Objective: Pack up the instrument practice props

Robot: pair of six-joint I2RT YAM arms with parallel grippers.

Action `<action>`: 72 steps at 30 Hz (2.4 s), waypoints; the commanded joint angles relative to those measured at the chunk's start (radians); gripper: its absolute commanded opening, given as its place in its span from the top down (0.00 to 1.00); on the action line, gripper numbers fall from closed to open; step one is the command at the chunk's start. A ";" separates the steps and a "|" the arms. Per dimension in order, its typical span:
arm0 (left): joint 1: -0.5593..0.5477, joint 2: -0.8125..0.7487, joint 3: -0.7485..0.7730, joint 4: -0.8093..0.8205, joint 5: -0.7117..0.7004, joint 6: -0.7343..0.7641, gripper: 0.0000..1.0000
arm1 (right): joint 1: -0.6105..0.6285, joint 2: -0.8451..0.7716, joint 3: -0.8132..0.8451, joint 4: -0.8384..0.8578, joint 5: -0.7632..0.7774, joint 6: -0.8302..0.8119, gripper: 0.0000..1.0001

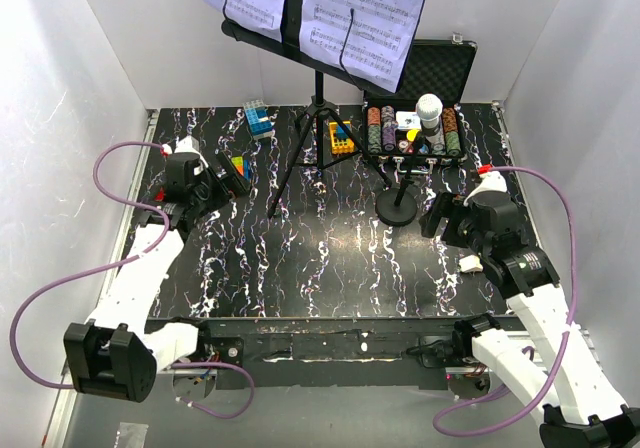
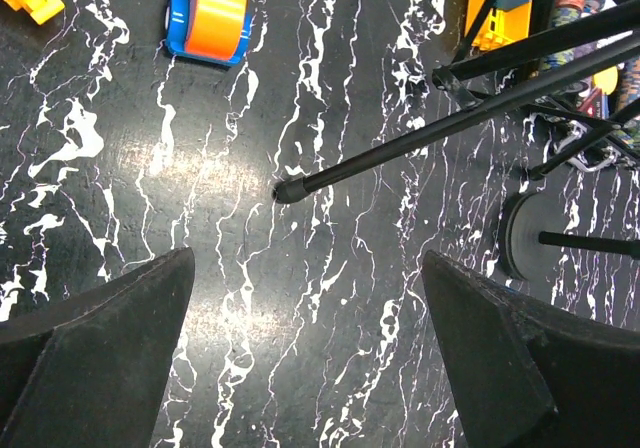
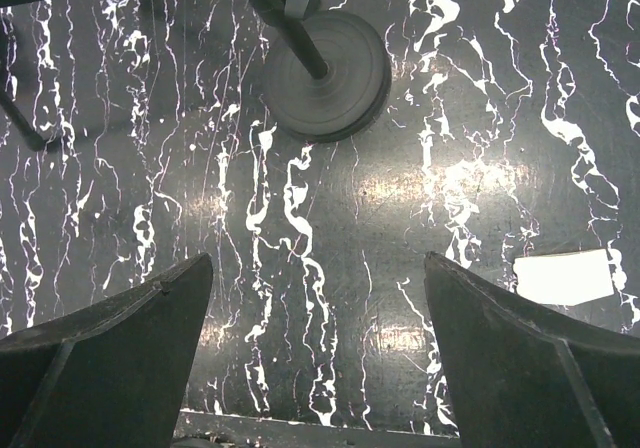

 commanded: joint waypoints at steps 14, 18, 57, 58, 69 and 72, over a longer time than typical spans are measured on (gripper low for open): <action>0.002 -0.164 -0.085 0.070 0.141 0.087 0.02 | 0.010 -0.104 -0.160 0.531 0.040 -0.121 0.15; 0.002 -0.164 -0.088 0.073 0.141 0.098 0.02 | 0.030 -0.024 -0.182 0.675 0.044 -0.222 0.23; -0.001 -0.196 -0.123 0.148 0.250 0.107 0.09 | 0.055 0.453 -0.142 1.208 0.121 -0.287 0.60; -0.001 -0.201 -0.125 0.147 0.250 0.107 0.09 | 0.053 0.458 -0.139 1.209 0.120 -0.282 0.62; -0.001 -0.199 -0.120 0.139 0.247 0.089 0.10 | 0.053 0.447 -0.141 1.208 0.116 -0.285 0.83; -0.001 -0.194 -0.114 0.141 0.254 0.080 0.10 | 0.055 0.414 -0.153 1.185 0.115 -0.288 0.97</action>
